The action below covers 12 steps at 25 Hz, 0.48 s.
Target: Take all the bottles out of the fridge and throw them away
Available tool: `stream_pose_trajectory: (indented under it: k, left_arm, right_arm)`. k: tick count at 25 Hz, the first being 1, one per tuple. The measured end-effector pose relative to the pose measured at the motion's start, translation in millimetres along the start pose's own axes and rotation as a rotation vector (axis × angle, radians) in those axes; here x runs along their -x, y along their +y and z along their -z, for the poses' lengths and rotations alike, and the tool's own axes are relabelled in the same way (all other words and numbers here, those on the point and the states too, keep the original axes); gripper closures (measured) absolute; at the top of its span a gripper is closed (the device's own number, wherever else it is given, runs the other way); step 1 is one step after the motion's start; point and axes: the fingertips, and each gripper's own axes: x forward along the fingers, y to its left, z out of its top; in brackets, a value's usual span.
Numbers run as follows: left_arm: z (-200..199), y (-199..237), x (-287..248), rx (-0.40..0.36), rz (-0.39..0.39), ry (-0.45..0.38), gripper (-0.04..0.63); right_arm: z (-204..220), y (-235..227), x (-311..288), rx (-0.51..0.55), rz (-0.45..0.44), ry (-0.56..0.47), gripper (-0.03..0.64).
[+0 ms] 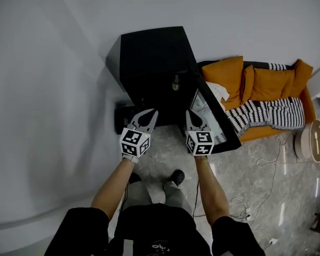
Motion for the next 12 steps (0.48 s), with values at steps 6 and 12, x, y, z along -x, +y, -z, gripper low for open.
stream_pose_trajectory:
  k: [6,12]
  left_arm:
    - [21.7,10.2,-9.2,0.0,0.025,0.015,0.594]
    - [53.1,33.1,-24.5,-0.01,0.082,0.02,0.594]
  right_arm:
    - [19.0,-1.7,-16.9,0.008,0.017,-0.006,0.609]
    - [40.3,1.9,-49.1,0.036,0.057,-0.025,0.607]
